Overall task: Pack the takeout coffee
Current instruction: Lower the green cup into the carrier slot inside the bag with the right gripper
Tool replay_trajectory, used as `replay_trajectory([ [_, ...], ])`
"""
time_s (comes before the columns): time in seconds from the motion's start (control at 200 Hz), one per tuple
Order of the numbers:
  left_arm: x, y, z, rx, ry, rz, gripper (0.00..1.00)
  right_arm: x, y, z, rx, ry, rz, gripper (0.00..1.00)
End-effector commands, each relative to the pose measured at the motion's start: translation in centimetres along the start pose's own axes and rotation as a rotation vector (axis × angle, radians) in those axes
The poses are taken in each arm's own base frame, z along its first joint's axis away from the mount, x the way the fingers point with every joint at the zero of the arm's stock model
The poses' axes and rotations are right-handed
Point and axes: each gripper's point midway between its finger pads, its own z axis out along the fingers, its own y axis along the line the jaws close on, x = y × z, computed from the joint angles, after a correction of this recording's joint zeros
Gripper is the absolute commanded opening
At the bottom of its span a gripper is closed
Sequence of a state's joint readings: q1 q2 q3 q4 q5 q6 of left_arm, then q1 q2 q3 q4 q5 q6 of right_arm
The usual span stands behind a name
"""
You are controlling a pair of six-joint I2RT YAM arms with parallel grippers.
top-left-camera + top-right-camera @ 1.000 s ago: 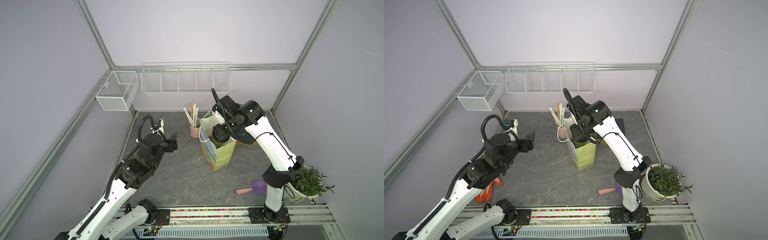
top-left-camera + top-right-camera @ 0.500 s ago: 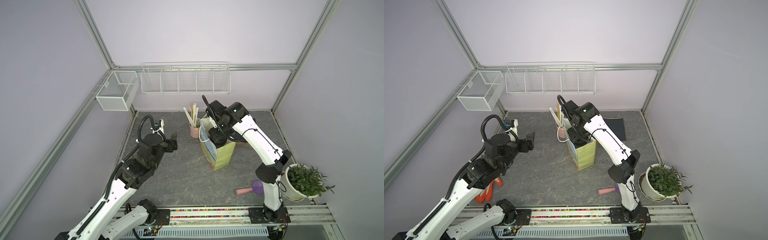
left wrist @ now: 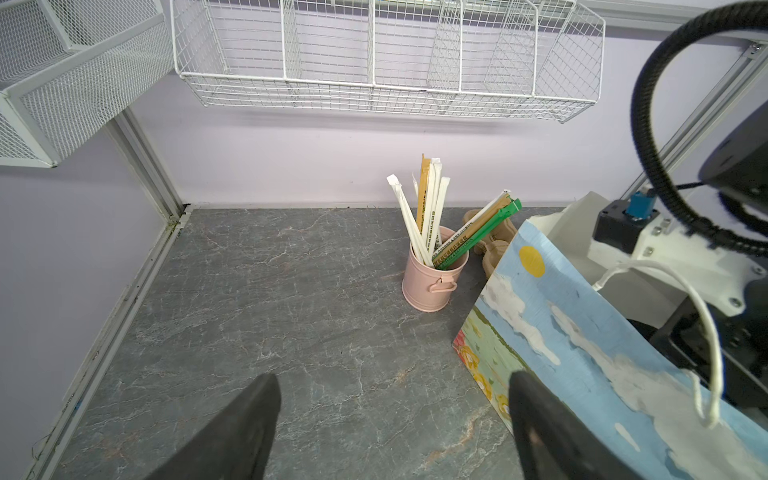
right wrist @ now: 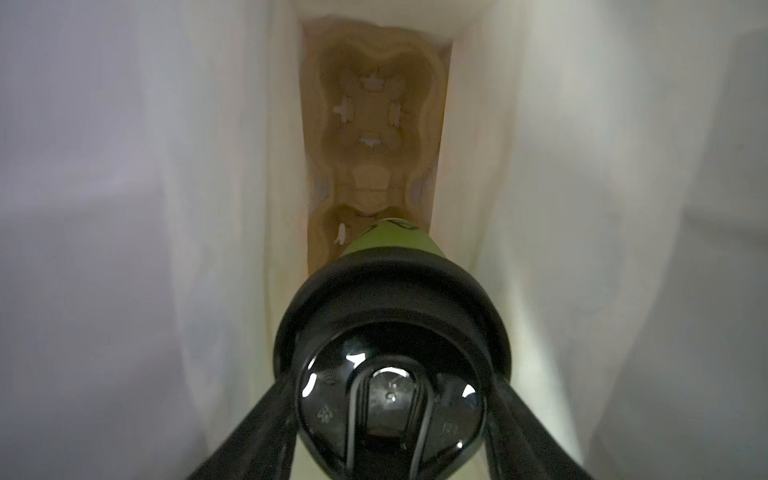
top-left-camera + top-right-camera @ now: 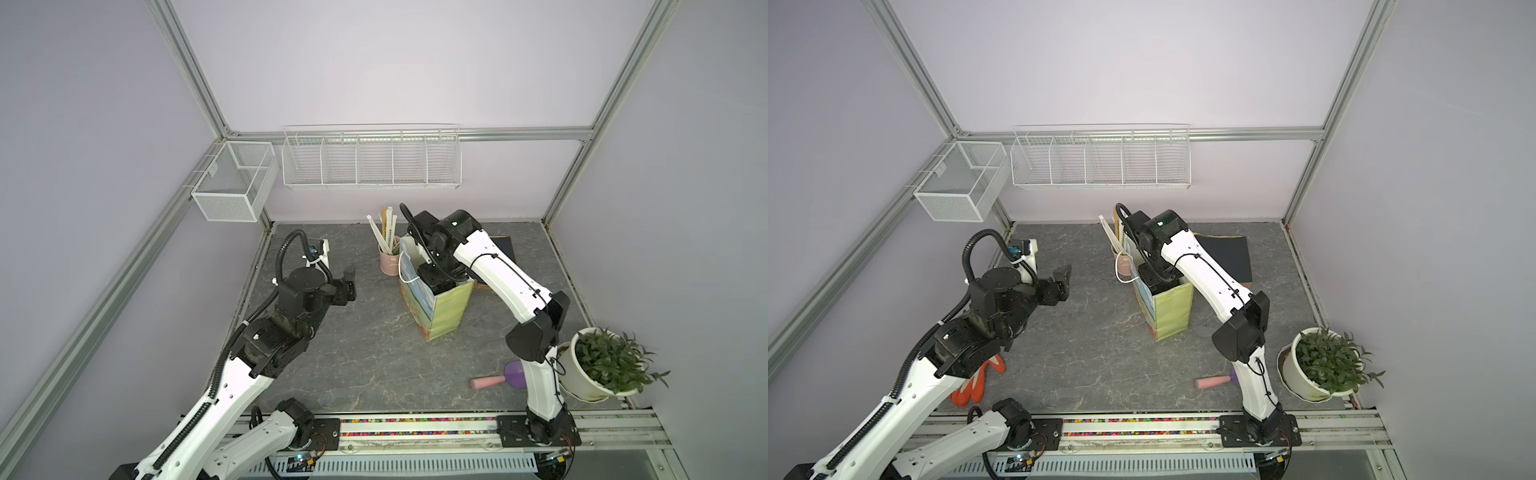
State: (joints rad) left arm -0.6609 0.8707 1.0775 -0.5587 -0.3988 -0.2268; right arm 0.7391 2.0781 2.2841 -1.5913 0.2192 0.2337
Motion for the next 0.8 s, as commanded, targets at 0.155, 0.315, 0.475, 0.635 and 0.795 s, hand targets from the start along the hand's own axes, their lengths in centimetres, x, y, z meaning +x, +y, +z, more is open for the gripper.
replay_trajectory([
  [0.155, 0.6, 0.1, 0.2, -0.002, 0.023, 0.023, 0.86, 0.4, -0.4, -0.3, -0.030, -0.023, 0.049, 0.62],
  [0.315, 0.7, 0.0, 0.5, -0.005, 0.034, 0.029, 0.86, 0.8, -0.4, 0.4, -0.059, -0.024, 0.080, 0.62],
  [0.475, 0.9, -0.1, 0.7, -0.004, 0.043, 0.032, 0.86, 1.0, -0.4, 1.0, -0.089, -0.028, 0.103, 0.61],
  [0.635, 1.0, -0.1, 0.7, -0.006, 0.047, 0.036, 0.86, 1.1, -0.2, 1.9, -0.110, -0.011, 0.111, 0.61],
  [0.795, 1.1, -0.1, 0.9, -0.006, 0.052, 0.039, 0.87, 1.1, 0.1, 2.7, -0.128, 0.011, 0.108, 0.61],
])
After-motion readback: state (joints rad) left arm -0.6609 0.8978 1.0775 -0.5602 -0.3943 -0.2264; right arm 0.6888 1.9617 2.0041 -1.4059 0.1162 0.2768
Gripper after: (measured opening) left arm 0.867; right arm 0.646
